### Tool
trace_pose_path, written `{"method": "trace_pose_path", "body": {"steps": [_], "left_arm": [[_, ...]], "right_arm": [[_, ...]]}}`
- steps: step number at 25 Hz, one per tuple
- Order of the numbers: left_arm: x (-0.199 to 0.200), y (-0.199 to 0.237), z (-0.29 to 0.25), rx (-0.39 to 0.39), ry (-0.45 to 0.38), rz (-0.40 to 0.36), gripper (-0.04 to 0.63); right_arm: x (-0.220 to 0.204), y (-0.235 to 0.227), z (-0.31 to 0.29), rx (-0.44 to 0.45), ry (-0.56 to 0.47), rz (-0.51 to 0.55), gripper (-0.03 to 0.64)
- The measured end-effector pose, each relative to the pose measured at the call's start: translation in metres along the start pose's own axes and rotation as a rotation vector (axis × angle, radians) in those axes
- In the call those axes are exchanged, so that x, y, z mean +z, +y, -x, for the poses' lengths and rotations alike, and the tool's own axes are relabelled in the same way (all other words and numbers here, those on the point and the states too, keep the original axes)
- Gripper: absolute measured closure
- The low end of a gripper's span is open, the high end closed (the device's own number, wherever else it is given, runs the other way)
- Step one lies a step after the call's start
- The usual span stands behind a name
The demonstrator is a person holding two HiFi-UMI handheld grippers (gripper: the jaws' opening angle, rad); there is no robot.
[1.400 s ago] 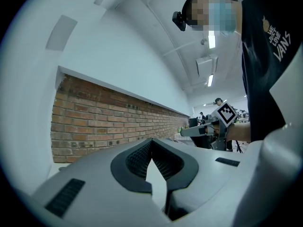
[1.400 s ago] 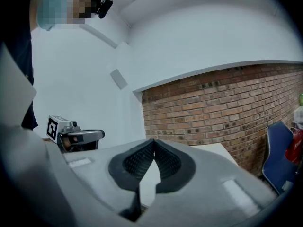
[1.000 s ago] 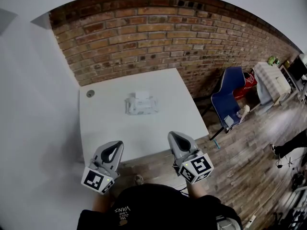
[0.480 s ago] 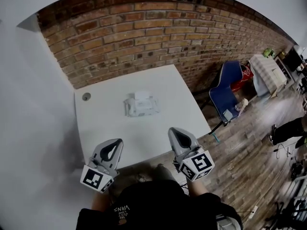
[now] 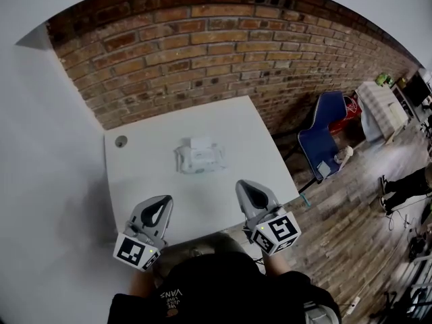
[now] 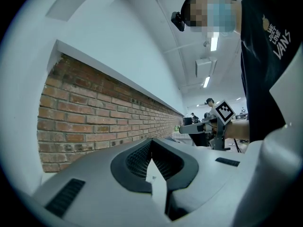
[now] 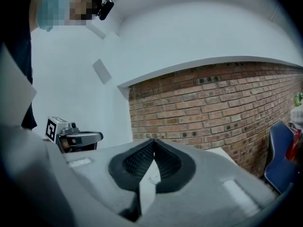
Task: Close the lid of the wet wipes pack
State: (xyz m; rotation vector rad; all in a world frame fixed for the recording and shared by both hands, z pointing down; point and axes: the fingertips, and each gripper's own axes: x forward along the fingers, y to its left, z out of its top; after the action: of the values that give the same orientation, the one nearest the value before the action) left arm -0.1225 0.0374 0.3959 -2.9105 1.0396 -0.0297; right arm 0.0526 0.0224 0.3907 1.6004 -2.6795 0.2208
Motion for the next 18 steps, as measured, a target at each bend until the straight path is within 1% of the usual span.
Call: {"method": "trace_pose_path", "body": {"steps": [10, 18], "left_arm": [[-0.006, 0.02, -0.037, 0.042, 0.017, -0.003, 0.597], [-0.003, 0.033, -0.062, 0.083, 0.014, -0.019, 0.597]], "right_arm": [[0.006, -0.032, -0.036, 0.052, 0.007, 0.001, 0.618], [0.009, -0.053, -0.061, 0.106, 0.013, 0.009, 0.618]]}}
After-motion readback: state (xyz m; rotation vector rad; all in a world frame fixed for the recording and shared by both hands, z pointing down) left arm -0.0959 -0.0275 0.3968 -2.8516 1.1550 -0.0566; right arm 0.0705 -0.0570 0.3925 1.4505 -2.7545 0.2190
